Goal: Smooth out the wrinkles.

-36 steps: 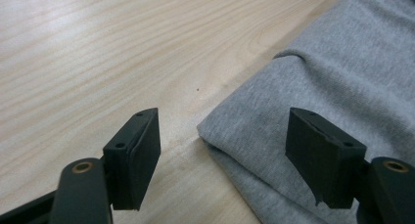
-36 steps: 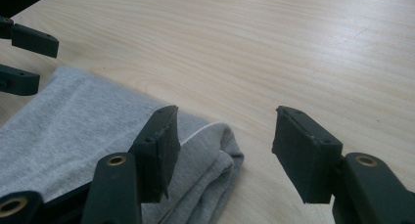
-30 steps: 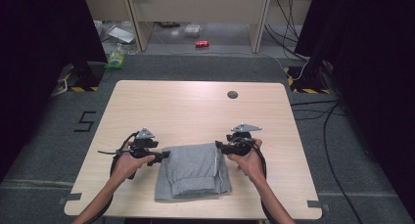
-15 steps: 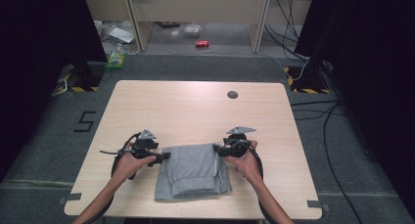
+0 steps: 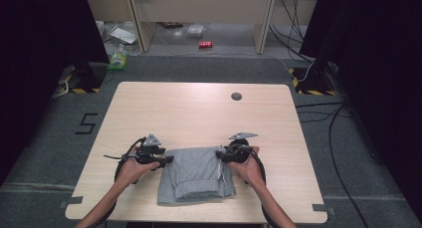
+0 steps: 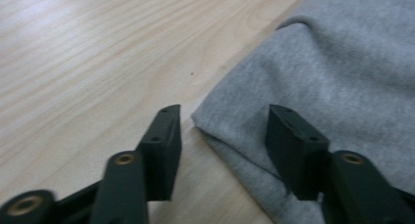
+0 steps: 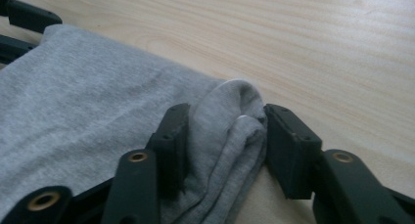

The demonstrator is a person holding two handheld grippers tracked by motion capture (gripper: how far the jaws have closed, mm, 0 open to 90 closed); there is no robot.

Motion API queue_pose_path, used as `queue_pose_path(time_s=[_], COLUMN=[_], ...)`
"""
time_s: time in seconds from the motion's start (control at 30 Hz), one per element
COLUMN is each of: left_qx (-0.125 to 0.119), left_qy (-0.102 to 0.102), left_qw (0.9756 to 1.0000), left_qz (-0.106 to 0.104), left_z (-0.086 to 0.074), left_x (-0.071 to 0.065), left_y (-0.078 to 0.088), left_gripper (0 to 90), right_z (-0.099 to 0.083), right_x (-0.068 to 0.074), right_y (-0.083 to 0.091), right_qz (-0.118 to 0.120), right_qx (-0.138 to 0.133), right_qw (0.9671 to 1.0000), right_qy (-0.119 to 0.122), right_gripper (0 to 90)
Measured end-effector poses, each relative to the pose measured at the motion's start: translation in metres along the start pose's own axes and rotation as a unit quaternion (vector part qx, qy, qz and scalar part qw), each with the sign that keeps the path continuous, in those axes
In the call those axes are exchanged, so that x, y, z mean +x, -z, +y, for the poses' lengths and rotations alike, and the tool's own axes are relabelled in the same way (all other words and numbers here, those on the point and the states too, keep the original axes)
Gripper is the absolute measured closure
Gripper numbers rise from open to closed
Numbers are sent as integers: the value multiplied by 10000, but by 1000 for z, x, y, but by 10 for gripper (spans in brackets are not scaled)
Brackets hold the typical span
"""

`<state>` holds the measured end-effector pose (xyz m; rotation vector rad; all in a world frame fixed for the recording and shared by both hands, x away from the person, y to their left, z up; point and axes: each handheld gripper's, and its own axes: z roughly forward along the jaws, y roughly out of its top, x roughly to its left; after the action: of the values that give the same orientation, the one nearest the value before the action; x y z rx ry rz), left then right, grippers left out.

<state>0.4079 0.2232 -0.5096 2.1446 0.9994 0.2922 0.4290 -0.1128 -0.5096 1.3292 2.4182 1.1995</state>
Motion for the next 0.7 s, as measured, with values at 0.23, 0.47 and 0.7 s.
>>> queue_pose_path(time_s=[0.23, 0.47, 0.7], left_qx=[-136, -166, -198], left_qy=[-4, -130, -1], left_qw=[9999, 9996, 9992], left_qz=[-50, 180, 341], left_z=[-2, 5, 26], left_x=[-1, 0, 16], left_y=[-1, -7, -25], left_gripper=[728, 806, 811], right_z=[-1, 5, 20], right_x=[1, -4, -21], right_y=[0, -3, -13], right_qz=[-10, -90, -177], right_qx=[-113, -212, -288], right_qw=[9999, 9997, 9993], right_qy=[-107, -66, -145], right_gripper=[665, 715, 717])
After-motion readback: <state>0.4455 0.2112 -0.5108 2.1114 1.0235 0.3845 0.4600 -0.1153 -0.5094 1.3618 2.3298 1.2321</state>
